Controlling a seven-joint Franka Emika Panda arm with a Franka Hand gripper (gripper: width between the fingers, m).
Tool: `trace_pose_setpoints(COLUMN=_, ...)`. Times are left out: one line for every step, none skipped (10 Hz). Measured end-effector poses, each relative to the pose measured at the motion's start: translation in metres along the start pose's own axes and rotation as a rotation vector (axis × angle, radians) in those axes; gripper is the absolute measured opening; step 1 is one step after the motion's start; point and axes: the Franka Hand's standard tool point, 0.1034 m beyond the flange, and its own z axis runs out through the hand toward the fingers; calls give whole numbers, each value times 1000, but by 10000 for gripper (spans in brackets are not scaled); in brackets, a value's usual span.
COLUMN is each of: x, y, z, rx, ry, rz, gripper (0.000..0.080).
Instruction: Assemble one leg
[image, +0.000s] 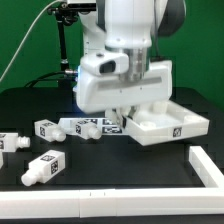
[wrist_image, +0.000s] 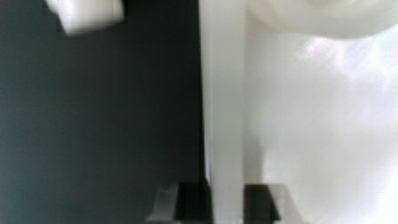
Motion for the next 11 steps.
trace_pose_setpoints(x=5, y=6, z=-14, rx=-1, ry=-5, rz=54, gripper=54)
trace_pose_setpoints(x=3, y=14, z=-23, rx=7, ry=-29, rz=116, gripper=54)
trace_pose_setpoints(x=3, y=16, z=-26, rx=7, ry=-30, rz=186, gripper=54)
trace_pose_setpoints(x=2, y=15, z=-23, rx=7, ry=-33, rz=163, gripper=54)
trace_pose_setpoints(x=2, y=15, z=-22, rx=7, ry=-36, rz=162, gripper=54)
trace_pose_setpoints(x=1, y=15, z=-22, rx=7, ry=-37, rz=162, gripper=54)
trace_pose_setpoints(x=1, y=15, z=-20, rx=8, ry=-40, rz=163, gripper=54)
trace_pose_setpoints(x=5, y=23, z=-16, rx=12, ry=-69, rz=183, gripper=54)
trace_pose_setpoints(x=15, y=46, z=-20, rx=18, ry=-104, rz=227, gripper=54)
trace_pose_setpoints(x=22, y=63, z=-22, rx=23, ry=-135, rz=273, gripper=54)
trace_pose_setpoints(x=26, y=69, z=-16, rx=8, ry=-139, rz=322, gripper=54)
